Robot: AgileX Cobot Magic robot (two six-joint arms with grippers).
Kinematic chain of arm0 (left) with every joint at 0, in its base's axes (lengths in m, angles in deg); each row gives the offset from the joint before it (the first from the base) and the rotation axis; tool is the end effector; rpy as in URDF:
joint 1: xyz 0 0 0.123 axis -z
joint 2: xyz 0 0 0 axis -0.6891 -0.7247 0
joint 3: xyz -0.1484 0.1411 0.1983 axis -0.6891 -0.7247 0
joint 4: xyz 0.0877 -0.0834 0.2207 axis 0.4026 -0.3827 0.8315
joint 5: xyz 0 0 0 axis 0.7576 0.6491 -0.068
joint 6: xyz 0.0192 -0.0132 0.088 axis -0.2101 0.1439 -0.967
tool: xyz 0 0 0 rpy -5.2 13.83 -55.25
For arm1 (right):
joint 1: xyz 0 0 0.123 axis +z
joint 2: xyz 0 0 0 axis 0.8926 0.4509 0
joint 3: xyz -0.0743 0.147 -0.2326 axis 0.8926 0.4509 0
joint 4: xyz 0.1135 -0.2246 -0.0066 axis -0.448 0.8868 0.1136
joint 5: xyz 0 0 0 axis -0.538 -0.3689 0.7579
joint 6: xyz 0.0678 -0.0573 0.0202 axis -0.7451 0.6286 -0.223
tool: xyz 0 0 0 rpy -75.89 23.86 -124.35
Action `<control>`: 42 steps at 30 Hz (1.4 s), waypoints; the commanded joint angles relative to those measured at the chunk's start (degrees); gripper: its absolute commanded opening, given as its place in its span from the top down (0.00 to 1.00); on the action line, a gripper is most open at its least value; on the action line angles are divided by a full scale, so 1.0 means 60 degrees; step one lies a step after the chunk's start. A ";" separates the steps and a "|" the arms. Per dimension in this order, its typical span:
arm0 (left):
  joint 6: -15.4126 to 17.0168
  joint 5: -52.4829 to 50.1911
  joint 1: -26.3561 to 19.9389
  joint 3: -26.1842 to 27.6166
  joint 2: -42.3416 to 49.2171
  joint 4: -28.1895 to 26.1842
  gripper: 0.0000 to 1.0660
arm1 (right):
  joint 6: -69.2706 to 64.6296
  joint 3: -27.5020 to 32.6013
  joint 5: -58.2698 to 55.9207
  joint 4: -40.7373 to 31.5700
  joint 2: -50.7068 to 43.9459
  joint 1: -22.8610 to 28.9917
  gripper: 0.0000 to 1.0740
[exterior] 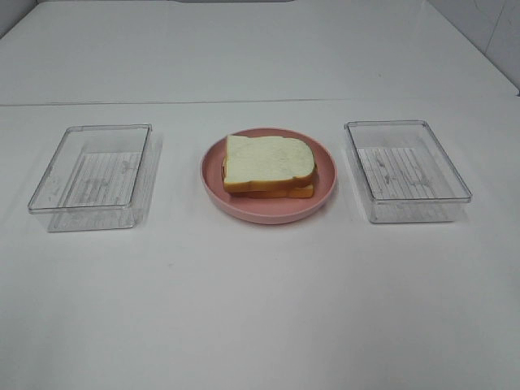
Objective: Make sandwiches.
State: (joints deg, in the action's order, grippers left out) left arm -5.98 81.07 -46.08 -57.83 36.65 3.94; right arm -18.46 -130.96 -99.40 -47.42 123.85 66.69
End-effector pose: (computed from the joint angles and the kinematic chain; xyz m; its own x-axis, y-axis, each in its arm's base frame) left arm -0.0087 -0.0047 0.2810 -0.4482 -0.0233 -0.8936 -0.0032 0.9997 -0.0245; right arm 0.1818 0.0077 0.3291 -0.9317 -0.0010 -0.3632 0.0046 0.9999 -0.0148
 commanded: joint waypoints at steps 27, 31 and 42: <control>-0.0019 -0.0076 0.0048 -0.0010 0.0172 -0.0010 0.04 | 0.0668 0.5166 0.1012 -0.0296 -1.0542 -0.0019 0.25; 0.0000 -0.0076 0.0048 -0.0010 0.0162 -0.0010 0.04 | 0.0668 0.5166 0.1022 -0.0258 -1.0542 -0.0019 0.25; 0.0010 -0.0076 0.0048 -0.0010 0.0162 -0.0010 0.04 | 0.0668 0.5157 0.1012 -0.0258 -1.0542 -0.0019 0.23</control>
State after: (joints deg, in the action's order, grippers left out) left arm -5.98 81.07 -46.08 -57.83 36.65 3.94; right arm -15.03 -100.19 -93.73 -49.31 62.26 66.69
